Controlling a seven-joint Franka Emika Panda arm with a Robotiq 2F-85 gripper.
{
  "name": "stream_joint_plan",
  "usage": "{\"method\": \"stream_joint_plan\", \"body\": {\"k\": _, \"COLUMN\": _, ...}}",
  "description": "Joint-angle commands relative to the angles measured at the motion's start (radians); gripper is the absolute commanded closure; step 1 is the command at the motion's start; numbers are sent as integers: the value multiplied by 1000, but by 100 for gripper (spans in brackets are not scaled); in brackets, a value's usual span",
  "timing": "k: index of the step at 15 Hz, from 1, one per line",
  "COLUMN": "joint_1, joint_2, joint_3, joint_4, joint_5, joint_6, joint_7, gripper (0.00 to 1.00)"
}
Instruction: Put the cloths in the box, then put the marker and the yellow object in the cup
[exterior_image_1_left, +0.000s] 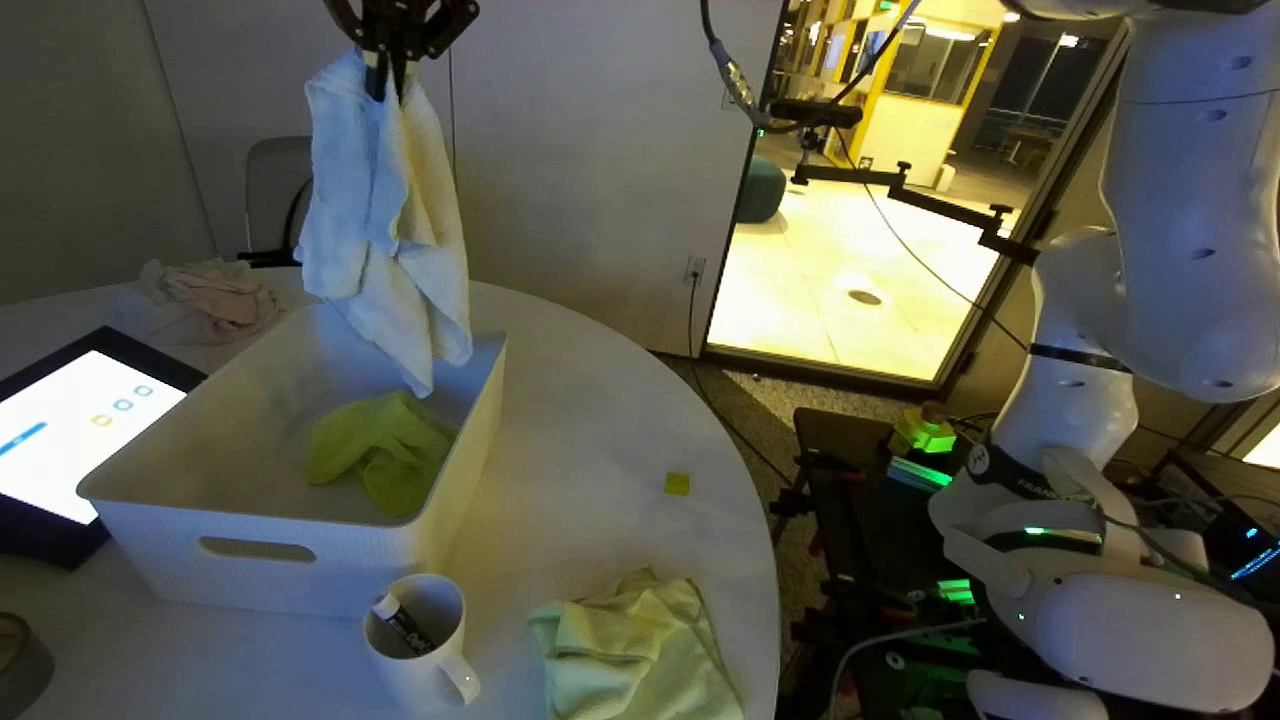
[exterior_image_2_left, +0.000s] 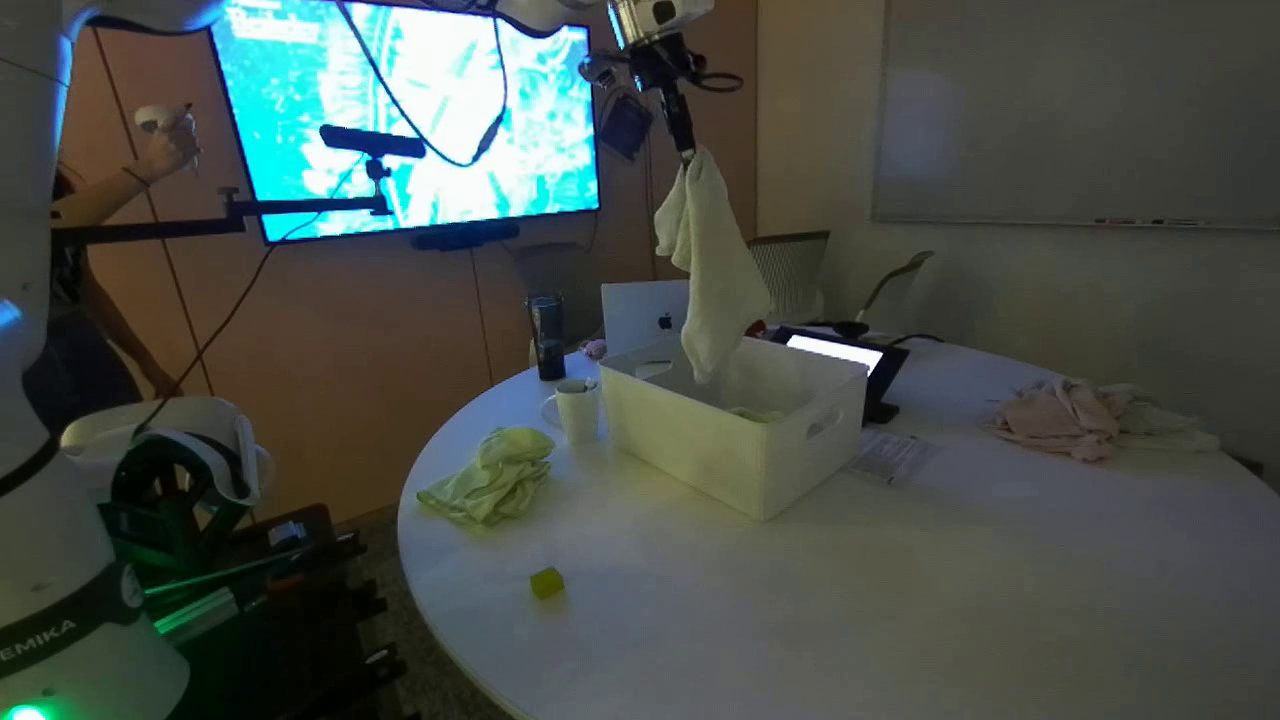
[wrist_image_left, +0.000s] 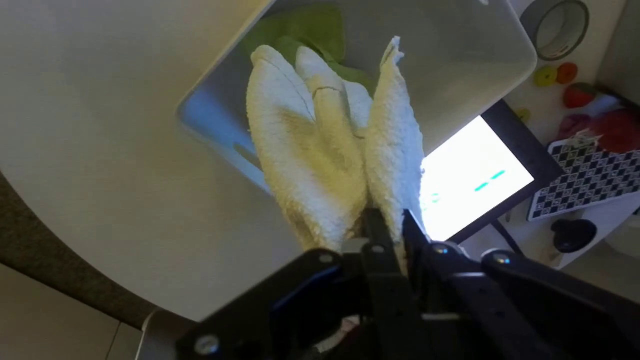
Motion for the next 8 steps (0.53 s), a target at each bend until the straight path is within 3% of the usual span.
{"method": "stream_joint_plan", "body": {"k": 1, "joint_1": 21, "joint_2": 78, "joint_3": -28, "joint_4": 141, "joint_5": 36, "joint_6": -67, "joint_7": -98, "gripper": 61}}
{"method": "stream_joint_plan", "body": {"k": 5, "joint_1": -3, "joint_2": 100, "joint_3": 5, "joint_4": 155, "joint_5": 22, "joint_6": -101, "joint_7": -162, "gripper": 32}}
{"method": "stream_joint_plan", "body": {"k": 8, "joint_1": -10, "joint_2": 70, "joint_3": 23, "joint_4": 57, "joint_5": 47, "joint_6": -91, "joint_7": -221, "gripper": 10}}
